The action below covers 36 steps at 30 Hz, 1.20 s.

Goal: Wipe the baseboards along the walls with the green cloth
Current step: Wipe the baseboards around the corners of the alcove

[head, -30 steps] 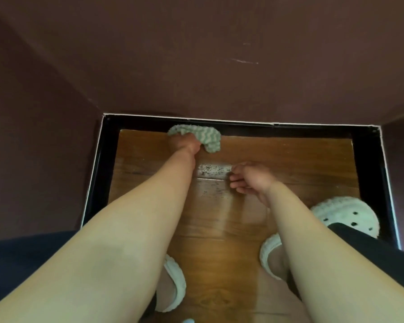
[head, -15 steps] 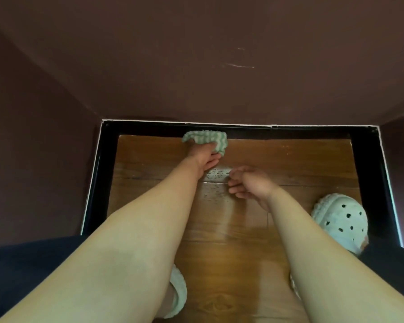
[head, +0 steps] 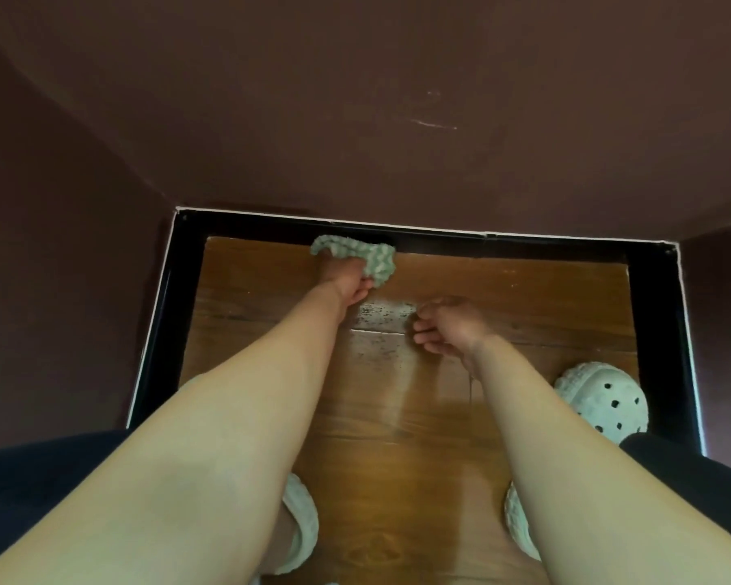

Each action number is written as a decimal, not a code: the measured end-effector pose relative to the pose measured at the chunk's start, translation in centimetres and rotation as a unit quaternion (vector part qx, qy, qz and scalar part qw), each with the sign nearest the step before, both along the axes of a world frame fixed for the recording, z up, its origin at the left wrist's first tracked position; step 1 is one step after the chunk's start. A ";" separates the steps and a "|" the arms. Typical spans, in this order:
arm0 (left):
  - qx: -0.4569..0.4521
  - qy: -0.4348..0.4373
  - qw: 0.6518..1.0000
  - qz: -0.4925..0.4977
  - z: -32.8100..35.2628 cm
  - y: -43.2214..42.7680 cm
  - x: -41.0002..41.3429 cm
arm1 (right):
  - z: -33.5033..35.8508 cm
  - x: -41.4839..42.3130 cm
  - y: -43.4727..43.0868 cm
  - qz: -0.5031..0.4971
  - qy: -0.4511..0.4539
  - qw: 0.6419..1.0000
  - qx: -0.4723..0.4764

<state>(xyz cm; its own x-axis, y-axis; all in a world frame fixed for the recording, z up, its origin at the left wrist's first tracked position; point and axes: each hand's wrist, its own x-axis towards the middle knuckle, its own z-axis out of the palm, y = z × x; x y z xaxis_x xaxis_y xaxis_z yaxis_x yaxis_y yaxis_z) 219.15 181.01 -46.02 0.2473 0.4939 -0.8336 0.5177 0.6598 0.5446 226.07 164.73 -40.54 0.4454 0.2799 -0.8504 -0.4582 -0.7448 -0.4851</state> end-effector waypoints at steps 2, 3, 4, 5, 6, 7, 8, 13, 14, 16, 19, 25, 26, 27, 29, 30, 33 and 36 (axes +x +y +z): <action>-0.025 -0.023 0.999 -0.037 0.2 -0.2 0.3 | 0.0 0.1 0.7 0.022 -0.001 1.000 -0.008; -0.030 -0.027 0.998 -0.037 0.3 -0.1 0.4 | 0.0 0.1 1.2 0.032 -0.001 0.999 -0.011; -0.026 -0.027 0.999 -0.023 0.3 0.1 0.6 | 0.0 0.2 1.6 0.038 -0.001 0.999 -0.012; -0.014 -0.017 1.000 0.000 0.2 0.4 0.6 | 0.0 0.2 2.0 0.040 -0.001 0.999 -0.010; 0.001 -0.003 0.999 0.034 -0.1 0.8 0.5 | 0.0 0.4 2.4 0.042 -0.001 0.999 -0.004; 0.009 0.009 0.997 0.074 -0.4 1.2 0.4 | -0.1 0.5 2.7 0.044 -0.002 0.999 0.005; 0.013 0.017 0.994 0.103 -0.8 1.5 0.3 | -0.1 0.6 3.0 0.045 -0.003 0.999 0.012; 0.048 0.055 0.997 0.001 -0.9 1.0 0.6 | -0.4 0.7 3.1 0.055 -0.008 0.998 0.007; 0.055 0.052 0.996 -0.045 -0.9 0.5 0.8 | -0.4 0.6 2.8 0.064 -0.011 0.998 0.000; 0.055 0.037 0.993 -0.094 -0.7 -0.1 1.3 | -0.3 0.4 2.4 0.081 -0.013 0.997 -0.009; 0.103 0.029 0.994 -0.009 -1.4 0.4 1.6 | 0.1 0.1 2.7 0.100 -0.024 0.995 -0.012; 0.204 0.029 0.962 0.180 -1.6 4.5 -1.1 | 1.4 -0.1 4.6 0.152 -0.054 0.987 0.023; 0.217 0.030 0.958 0.183 -1.0 5.0 -1.5 | 1.6 0.0 4.5 0.152 -0.053 0.987 0.026; 0.226 0.028 0.957 0.180 -0.6 5.3 -1.6 | 1.6 0.1 4.3 0.151 -0.052 0.987 0.026; 0.221 0.022 0.961 0.167 0.1 5.0 -1.5 | 1.3 0.3 3.4 0.149 -0.049 0.988 0.014; 0.218 0.027 0.964 0.148 0.1 4.4 -1.1 | 1.1 0.4 2.8 0.146 -0.047 0.988 0.003; 0.218 0.029 0.975 0.042 -0.6 1.9 0.4 | 0.1 0.8 1.3 0.142 -0.046 0.988 -0.025; 0.204 -0.025 0.976 -0.068 1.1 -1.2 1.6 | -0.5 0.6 0.8 0.140 -0.043 0.988 -0.040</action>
<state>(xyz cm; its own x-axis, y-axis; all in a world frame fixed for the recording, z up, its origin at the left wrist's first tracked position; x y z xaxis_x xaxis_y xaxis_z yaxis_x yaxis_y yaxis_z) 220.78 179.83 -44.94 0.3700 0.7423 -0.5587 0.5510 0.3088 0.7753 226.66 165.55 -41.08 0.4315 0.3355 -0.8374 -0.1880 -0.8745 -0.4472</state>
